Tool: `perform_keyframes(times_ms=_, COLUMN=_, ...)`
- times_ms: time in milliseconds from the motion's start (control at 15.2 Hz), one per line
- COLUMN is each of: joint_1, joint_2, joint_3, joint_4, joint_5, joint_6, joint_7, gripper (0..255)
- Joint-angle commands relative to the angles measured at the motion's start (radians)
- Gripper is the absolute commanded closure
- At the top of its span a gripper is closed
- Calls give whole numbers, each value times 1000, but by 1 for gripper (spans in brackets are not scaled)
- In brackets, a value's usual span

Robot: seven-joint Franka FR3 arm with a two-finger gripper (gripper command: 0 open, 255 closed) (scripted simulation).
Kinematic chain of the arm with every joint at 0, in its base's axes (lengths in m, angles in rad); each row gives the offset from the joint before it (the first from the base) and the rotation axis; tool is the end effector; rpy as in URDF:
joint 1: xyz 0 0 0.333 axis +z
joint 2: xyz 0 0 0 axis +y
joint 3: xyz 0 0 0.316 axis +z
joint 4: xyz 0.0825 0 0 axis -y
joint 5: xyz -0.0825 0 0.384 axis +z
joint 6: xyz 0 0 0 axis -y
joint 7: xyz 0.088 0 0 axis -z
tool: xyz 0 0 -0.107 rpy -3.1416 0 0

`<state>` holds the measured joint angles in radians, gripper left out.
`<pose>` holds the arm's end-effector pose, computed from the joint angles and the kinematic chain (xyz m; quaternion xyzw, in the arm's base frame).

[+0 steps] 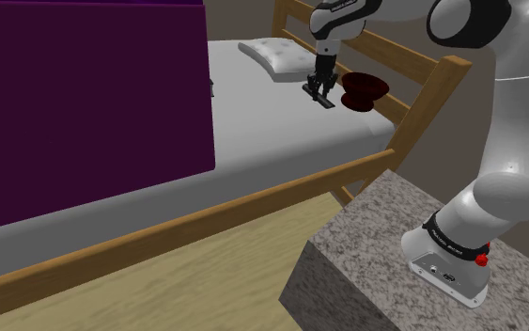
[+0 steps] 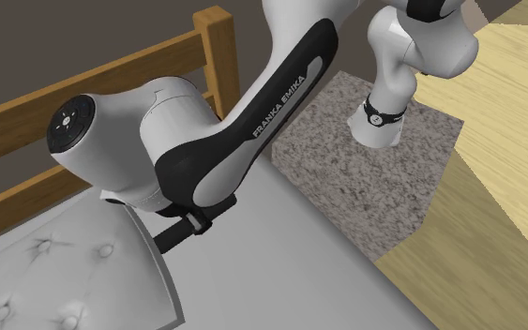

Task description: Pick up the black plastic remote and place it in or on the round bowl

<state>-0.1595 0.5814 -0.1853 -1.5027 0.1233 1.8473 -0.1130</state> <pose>0.6475 -0.2025 0.3154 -0.9852 0.1292 0.1087 0.0304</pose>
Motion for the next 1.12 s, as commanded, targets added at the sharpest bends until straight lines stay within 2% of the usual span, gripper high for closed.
perform_keyframes(times_ms=0, joint_1=1, joint_2=-10, joint_3=-1, joint_4=6, joint_5=-2, joint_6=-18, joint_7=1, gripper=255)
perform_keyframes(times_ms=1056, joint_1=-1, joint_2=-69, joint_3=-7, joint_4=132, joint_5=-14, joint_6=-201, joint_7=13, gripper=255)
